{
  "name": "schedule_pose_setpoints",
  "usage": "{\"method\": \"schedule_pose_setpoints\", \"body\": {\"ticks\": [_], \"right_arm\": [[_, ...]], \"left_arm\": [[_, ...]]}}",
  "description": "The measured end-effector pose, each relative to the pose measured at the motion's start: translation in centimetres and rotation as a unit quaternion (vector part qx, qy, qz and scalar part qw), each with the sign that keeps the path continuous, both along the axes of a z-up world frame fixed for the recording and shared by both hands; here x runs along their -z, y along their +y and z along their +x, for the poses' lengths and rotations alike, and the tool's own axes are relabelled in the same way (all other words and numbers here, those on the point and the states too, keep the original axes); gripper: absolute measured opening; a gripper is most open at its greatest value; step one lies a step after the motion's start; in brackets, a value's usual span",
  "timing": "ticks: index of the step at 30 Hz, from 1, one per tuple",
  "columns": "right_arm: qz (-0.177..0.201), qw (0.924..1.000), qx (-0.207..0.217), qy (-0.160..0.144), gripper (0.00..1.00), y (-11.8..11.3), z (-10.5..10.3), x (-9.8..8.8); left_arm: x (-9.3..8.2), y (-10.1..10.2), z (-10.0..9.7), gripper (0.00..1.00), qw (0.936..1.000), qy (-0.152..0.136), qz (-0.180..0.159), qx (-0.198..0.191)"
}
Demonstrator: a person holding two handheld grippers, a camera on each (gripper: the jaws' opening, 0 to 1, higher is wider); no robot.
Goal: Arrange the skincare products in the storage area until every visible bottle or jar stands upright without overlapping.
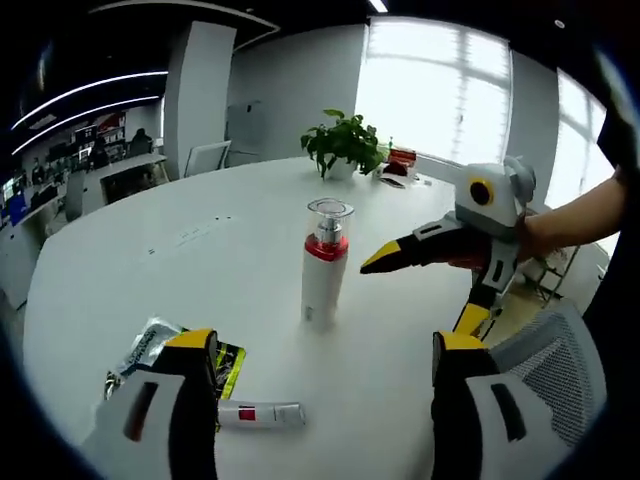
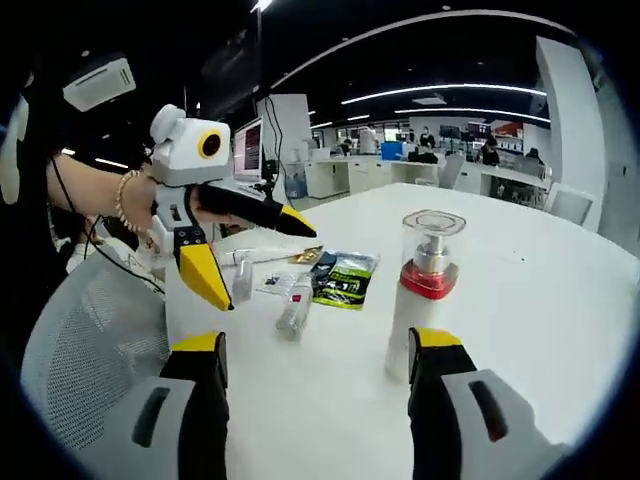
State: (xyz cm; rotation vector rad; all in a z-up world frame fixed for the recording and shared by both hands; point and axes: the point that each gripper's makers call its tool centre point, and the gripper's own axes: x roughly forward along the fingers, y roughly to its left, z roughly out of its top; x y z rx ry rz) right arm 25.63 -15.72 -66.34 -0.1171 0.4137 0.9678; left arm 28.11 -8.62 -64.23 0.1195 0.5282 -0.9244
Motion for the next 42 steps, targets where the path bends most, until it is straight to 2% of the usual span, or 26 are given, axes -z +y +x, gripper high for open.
{"method": "schedule_pose_setpoints", "body": {"ticks": [7,8,11,14,18,24,30,37,42], "right_arm": [[0.0,1.0,0.006,0.007,0.77,1.0,-1.9,-0.1],[0.0,0.9998,0.009,0.015,0.78,0.9,-1.9,0.0],[0.0,0.9999,0.012,0.011,0.81,1.3,-2.7,-0.1],[0.0,0.9995,0.026,0.017,0.85,1.1,-3.0,-0.1],[0.018,0.9984,0.049,0.023,0.88,1.1,-3.4,-0.6],[0.026,0.9972,0.066,0.02,0.9,1.1,-4.3,-1.0],[0.033,0.9958,0.083,0.022,0.91,0.6,-5.0,-1.2],[0.038,0.9951,0.089,0.024,0.92,0.9,-5.6,-1.1],[0.031,0.9955,0.088,0.019,0.91,1.3,-5.8,-1.3]], "left_arm": [[0.5,3.6,-2.2,0.89,0.9991,0.011,0.005,-0.04],[0.7,4.0,-2.3,0.9,0.9989,0.011,0.006,-0.044],[1.1,5.5,-3.2,0.92,0.9978,0.019,0.008,-0.062],[1.4,6.8,-4.0,0.94,0.9968,0.022,0.009,-0.076],[1.6,8.6,-4.9,0.95,0.9946,0.027,0.007,-0.1],[1.5,11.1,-6.8,0.96,0.9904,0.033,-0.006,-0.134],[1.8,12.9,-8.9,0.97,0.9874,0.033,0.002,-0.155],[2.2,14.3,-10.0,0.96,0.9845,0.038,0.005,-0.171],[2.1,14.7,-10.1,0.96,0.9824,0.036,0.006,-0.183]]}}
